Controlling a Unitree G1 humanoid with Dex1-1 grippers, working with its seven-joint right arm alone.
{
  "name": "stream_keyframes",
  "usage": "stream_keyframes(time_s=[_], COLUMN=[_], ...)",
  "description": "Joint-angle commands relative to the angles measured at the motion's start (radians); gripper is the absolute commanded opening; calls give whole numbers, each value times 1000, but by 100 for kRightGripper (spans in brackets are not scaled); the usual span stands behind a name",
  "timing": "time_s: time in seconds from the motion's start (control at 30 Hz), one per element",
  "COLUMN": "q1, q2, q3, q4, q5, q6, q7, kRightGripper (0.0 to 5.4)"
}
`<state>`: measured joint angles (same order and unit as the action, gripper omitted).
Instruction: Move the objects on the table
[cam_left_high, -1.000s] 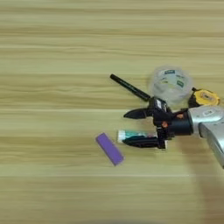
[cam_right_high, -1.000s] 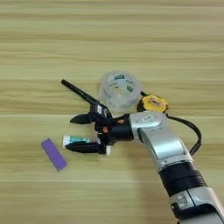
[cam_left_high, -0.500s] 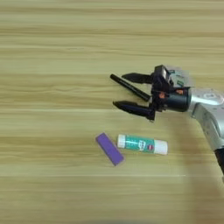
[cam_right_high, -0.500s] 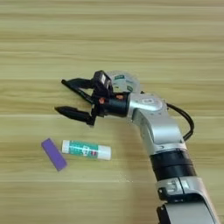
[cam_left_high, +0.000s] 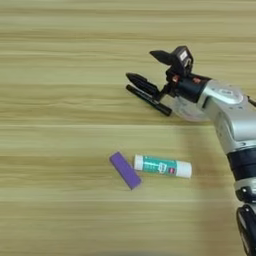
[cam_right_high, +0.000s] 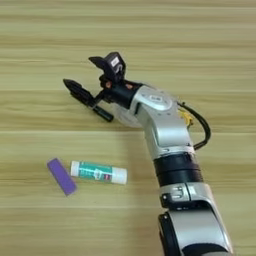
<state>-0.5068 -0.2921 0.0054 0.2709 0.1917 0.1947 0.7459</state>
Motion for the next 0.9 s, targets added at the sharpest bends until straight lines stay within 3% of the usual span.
stream_keyframes(time_s=[0.03,0.3,0.47,0.57,0.77,0.9], q1=[-105,-161,-198,-233,-274,-282], q2=[-1,42,61,67,41,24], q3=[12,9,-1,-7,16,57], q4=[-17,30,63,100,106,124], q5=[-28,-30,-74,-61,-38,-56], q6=[31,133,151,265,417,467], q7=[-59,-128,-240,-270,-201,-153], kRightGripper=[536,536,536,536,536,536])
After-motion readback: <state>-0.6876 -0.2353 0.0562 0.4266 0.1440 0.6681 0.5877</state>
